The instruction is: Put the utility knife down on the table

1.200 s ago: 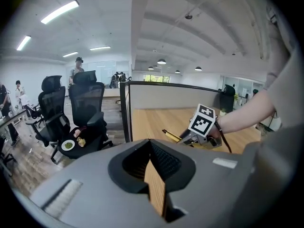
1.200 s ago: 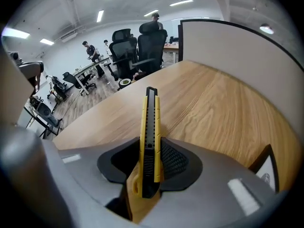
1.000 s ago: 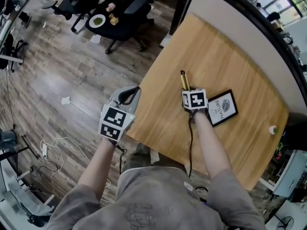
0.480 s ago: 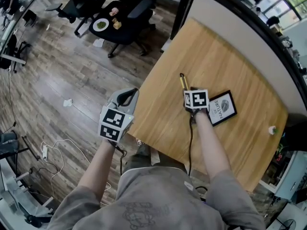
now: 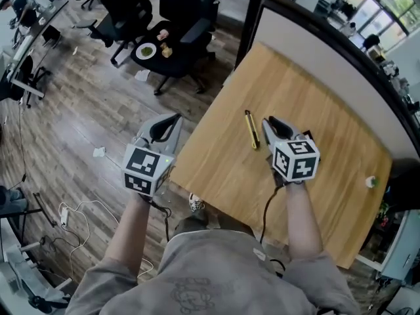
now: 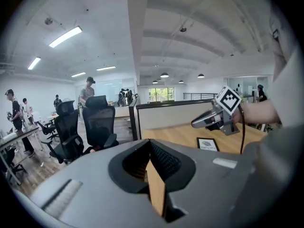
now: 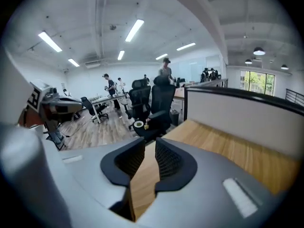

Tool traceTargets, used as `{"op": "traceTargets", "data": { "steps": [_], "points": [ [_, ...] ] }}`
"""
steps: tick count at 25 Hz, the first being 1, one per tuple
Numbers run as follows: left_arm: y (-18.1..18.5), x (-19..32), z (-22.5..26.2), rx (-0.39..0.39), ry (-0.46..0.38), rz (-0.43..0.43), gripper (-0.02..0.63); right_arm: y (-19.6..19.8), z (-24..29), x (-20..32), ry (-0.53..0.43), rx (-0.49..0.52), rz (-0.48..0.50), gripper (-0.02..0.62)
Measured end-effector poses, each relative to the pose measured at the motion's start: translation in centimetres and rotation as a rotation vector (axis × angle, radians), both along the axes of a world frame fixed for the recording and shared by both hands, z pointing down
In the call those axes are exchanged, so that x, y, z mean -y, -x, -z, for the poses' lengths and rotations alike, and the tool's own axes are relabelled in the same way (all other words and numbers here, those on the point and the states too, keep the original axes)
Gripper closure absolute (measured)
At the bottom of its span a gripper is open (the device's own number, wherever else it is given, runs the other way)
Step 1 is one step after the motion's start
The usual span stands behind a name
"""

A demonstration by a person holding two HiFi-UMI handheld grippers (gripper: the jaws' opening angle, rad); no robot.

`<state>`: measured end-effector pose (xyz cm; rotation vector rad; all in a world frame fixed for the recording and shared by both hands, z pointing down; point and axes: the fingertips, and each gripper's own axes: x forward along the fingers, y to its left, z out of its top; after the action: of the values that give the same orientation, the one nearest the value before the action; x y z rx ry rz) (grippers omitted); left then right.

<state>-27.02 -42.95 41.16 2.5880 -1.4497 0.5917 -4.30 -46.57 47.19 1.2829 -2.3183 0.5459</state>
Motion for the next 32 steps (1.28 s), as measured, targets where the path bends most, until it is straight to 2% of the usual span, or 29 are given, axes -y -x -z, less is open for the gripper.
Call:
{"op": "traceTargets", "data": {
  "steps": [4, 6, 12, 18, 26, 32],
  "points": [
    [-0.3, -1.4, 4.6, -0.041, -0.067, -0.003, 0.606, 0.7, 8.0, -3.2, -0.209, 0.033, 0.052, 0.552],
    [-0.6, -2.1, 6.5, -0.049, -0.100, -0.012, 0.606, 1.0, 11.0, -5.0, -0.288, 0.046, 0.065, 0.552],
    [-1.5, -4.5, 9.9, -0.023, -0.171, -0.037, 0.606, 1.2, 16.2, -10.0, -0.383, 0.132, 0.072, 0.561],
    [-2.4, -6.7, 9.6, -0.007, -0.167, -0.074, 0.606, 1.2, 17.6, -13.5, -0.401, 0.167, 0.067, 0.581],
    [-4.0, -9.2, 6.9, -0.008, -0.093, -0.145, 0.606, 1.7, 13.1, -15.9, -0.281, 0.170, 0.048, 0.583],
    [-5.2, -9.2, 6.9, -0.015, -0.100, -0.169, 0.606, 1.5, 12.5, -16.0, -0.268, 0.175, 0.035, 0.583]
  ]
}}
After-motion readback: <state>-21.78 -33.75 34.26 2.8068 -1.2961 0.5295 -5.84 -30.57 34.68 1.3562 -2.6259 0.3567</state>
